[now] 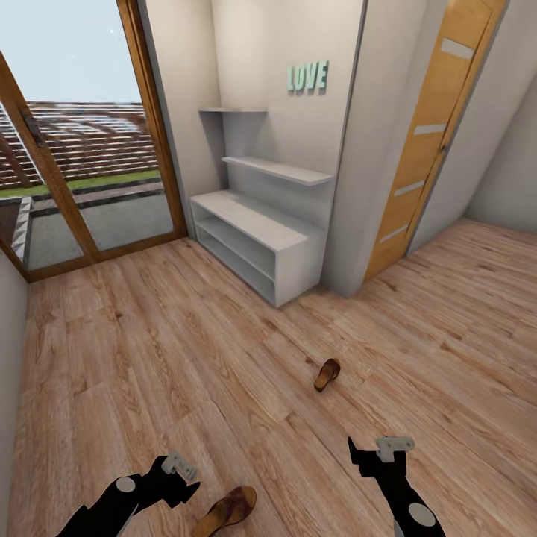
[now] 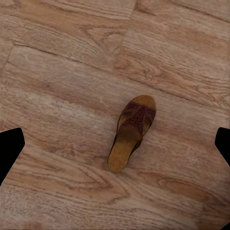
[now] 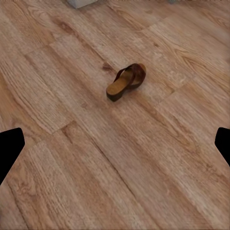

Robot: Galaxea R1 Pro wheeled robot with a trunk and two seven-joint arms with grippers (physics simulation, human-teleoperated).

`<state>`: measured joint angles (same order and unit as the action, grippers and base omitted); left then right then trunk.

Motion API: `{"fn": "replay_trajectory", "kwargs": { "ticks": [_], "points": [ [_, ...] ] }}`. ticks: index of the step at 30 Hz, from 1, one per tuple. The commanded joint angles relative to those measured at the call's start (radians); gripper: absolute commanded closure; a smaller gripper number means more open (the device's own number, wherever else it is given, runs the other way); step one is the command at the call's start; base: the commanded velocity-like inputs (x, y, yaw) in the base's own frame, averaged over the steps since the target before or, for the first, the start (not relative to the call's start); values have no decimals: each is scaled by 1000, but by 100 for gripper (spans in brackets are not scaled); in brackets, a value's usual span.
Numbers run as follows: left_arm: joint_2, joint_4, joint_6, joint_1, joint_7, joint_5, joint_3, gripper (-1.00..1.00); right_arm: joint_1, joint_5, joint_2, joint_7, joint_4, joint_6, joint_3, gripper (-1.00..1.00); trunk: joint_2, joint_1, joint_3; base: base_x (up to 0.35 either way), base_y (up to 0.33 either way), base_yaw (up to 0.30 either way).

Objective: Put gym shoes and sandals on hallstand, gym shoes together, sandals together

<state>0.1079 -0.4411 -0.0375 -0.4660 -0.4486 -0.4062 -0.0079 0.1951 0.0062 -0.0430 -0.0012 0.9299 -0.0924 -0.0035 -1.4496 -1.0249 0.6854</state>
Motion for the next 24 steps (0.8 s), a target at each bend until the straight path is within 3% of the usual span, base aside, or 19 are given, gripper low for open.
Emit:
{"fn": "replay_trajectory", "kwargs": {
  "ticks": [1, 6, 20, 24],
  "points": [
    [0, -1, -4, 0, -1, -8, 0, -100, 0, 1, 0, 0, -1, -3, 0, -100, 0, 0, 1, 144, 0, 0],
    [0, -1, -4, 0, -1, -8, 1, -100, 0, 1, -1, 0, -1, -3, 0, -100, 0, 0, 1, 188, 0, 0],
    [-2, 0, -4, 0, -2, -8, 0, -100, 0, -1, -4, 0, 1, -4, -3, -100, 0, 0, 1, 15, 0, 0],
    [-2, 2, -12, 0, -2, -10, 0, -100, 1, -1, -5, 0, 1, -4, -4, -100, -28, -15, 16, 0, 0, 0]
  ]
}}
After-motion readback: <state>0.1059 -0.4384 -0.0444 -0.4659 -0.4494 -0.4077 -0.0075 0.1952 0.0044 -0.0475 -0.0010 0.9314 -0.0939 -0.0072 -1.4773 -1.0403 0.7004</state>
